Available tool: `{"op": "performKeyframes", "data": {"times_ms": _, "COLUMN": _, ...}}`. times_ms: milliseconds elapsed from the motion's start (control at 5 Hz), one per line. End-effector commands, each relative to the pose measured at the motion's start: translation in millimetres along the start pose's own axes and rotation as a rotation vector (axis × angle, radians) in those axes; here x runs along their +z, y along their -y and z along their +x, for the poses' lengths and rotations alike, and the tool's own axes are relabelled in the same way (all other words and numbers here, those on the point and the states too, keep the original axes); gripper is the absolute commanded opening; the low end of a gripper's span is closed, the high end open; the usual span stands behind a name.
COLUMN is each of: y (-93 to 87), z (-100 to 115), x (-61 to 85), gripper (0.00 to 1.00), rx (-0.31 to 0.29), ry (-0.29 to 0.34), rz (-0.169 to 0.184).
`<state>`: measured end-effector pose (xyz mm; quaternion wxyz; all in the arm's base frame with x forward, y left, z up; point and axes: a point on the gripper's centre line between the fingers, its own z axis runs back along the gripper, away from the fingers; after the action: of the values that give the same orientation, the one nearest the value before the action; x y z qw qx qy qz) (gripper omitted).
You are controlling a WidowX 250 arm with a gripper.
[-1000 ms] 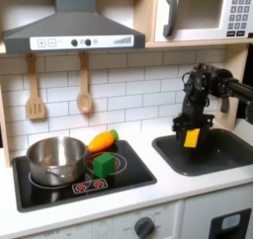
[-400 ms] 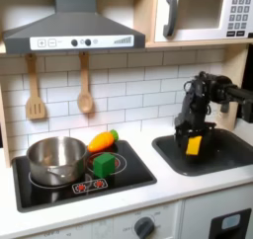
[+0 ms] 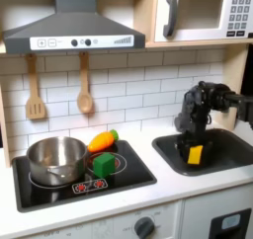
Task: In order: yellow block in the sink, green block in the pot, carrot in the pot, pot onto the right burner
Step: 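Put the yellow block in the sink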
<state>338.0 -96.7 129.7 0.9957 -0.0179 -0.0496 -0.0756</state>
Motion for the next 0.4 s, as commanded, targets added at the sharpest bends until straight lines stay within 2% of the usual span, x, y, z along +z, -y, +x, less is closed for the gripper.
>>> {"op": "performKeyframes", "data": {"times_ms": 0, "y": 1.0, "z": 4.9, "x": -20.9, "gripper": 0.0, "rx": 0.004, "ry": -0.029, "rz": 0.003}}
{"op": "performKeyframes", "data": {"times_ms": 200, "y": -1.0, "z": 4.4, "x": -28.0, "gripper": 0.0, "rx": 0.009, "ry": -0.043, "rz": 0.006}}
